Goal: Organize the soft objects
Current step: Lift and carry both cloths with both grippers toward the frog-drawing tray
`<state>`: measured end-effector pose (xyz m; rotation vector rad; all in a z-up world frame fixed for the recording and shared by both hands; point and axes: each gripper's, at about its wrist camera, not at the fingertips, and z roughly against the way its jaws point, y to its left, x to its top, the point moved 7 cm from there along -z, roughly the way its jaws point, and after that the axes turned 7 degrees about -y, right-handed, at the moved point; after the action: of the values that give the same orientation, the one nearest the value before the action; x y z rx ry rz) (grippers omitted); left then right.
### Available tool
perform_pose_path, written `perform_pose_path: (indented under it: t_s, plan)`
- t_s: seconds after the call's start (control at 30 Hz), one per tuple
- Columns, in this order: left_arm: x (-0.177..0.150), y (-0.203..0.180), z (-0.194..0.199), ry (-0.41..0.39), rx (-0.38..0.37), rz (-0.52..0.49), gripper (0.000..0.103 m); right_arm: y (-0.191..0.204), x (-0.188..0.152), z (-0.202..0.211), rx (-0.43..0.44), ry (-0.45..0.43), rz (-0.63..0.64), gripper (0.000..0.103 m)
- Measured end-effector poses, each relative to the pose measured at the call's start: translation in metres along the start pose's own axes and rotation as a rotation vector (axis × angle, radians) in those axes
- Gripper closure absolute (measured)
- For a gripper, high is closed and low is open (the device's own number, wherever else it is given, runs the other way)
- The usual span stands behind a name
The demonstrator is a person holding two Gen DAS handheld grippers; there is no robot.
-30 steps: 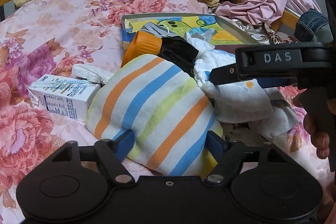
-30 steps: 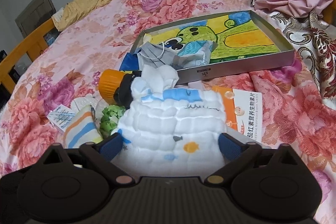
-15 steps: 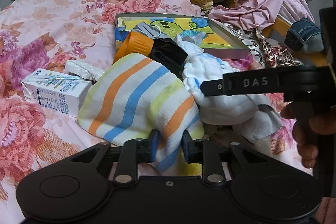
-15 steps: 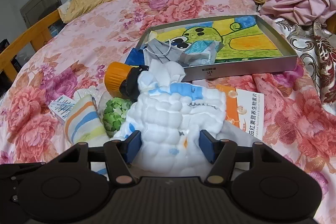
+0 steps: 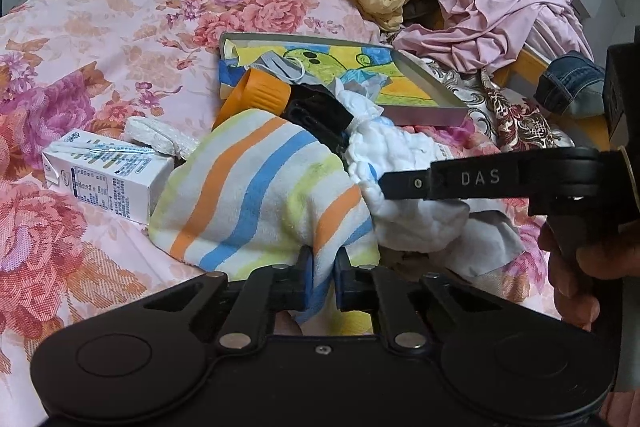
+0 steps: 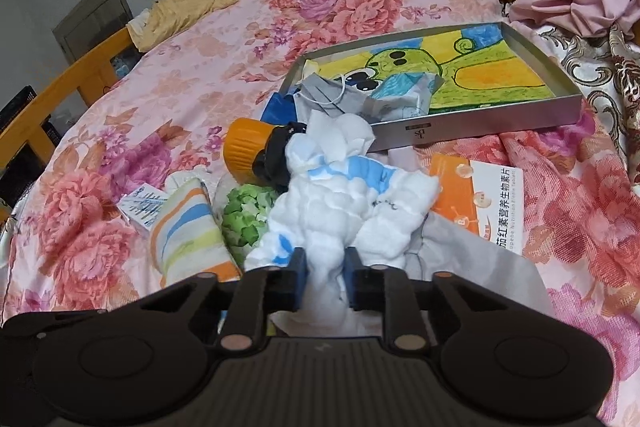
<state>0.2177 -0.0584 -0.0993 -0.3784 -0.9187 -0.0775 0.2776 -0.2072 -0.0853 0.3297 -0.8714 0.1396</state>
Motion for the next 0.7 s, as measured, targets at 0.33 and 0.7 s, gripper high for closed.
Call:
perform_pose_path:
  t_s: [0.33,0.7]
  plan:
    - [0.008,-0.003,0.022,-0.099,0.005,-0.037,0.095,0.005,0.004,0.029,-0.018,-0.068,0.023,0.094]
    - [0.023,-0.009,0.054,-0.226,-0.021,-0.032,0.095,0.002,0.018,0.068,-0.01,-0.197,-0.008,0.095]
